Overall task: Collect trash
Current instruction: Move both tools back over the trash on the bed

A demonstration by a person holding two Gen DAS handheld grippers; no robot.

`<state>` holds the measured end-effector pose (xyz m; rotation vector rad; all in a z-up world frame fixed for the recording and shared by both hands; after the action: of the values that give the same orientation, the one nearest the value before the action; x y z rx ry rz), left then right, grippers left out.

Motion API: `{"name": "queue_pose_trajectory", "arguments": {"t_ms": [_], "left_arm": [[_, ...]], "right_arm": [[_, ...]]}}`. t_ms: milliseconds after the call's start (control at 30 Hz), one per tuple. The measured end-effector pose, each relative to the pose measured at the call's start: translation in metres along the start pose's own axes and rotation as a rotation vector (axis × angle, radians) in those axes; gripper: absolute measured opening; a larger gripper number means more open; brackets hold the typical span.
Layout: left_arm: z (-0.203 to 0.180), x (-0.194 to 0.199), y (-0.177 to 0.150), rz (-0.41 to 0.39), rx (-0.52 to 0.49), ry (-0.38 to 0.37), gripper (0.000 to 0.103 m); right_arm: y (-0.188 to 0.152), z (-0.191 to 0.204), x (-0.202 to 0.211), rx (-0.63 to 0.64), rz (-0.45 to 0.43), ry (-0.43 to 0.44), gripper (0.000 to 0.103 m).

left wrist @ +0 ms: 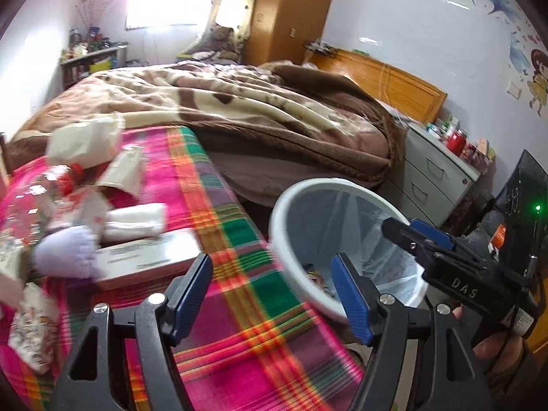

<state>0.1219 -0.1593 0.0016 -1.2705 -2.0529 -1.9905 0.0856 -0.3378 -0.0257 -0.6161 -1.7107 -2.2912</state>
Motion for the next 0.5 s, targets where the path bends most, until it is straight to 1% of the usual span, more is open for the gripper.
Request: {"name": "queue_pose_trajectory", "arguments": {"t_ms": [100, 233, 333, 400, 500], "left_arm": [[0.021, 0.019, 0.000, -0.036, 0.013, 0.045, 0.076], [0.048, 0.036, -0.003, -0.056, 0.043, 0.098, 0.077], [0.073, 0.049, -0.005, -0.075, 0.079, 0.143, 0.078], [0.088, 0.057, -0.008, -0.082, 0.085, 0.186, 0.079], [0.115, 0.068, -0.013, -0.090, 0.118, 0.239, 0.079]], "right_arm": [[0.001, 0.019, 0.002, 0.027, -0.017, 0.037, 0.073], [0.001, 0.043, 0.000, 0.055, -0.020, 0.099, 0.073], [-0.002, 0.065, -0.007, 0.083, -0.006, 0.144, 0.073], [-0.004, 0.078, -0.011, 0.101, 0.006, 0.173, 0.073], [-0.006, 0.105, -0.017, 0.150, 0.014, 0.225, 0.073]]}}
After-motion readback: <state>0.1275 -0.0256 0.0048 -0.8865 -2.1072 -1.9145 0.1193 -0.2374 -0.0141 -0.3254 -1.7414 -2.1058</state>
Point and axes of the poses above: each gripper's, at about its wrist camera, not at the fingertips, and x roughly against the way its jaws point, z to its left, y to its top, the point moved 1 cm from there along -x, roughly the way its jaws point, and after that the axes turned 10 degrees about -z, right-handed, at the moved point
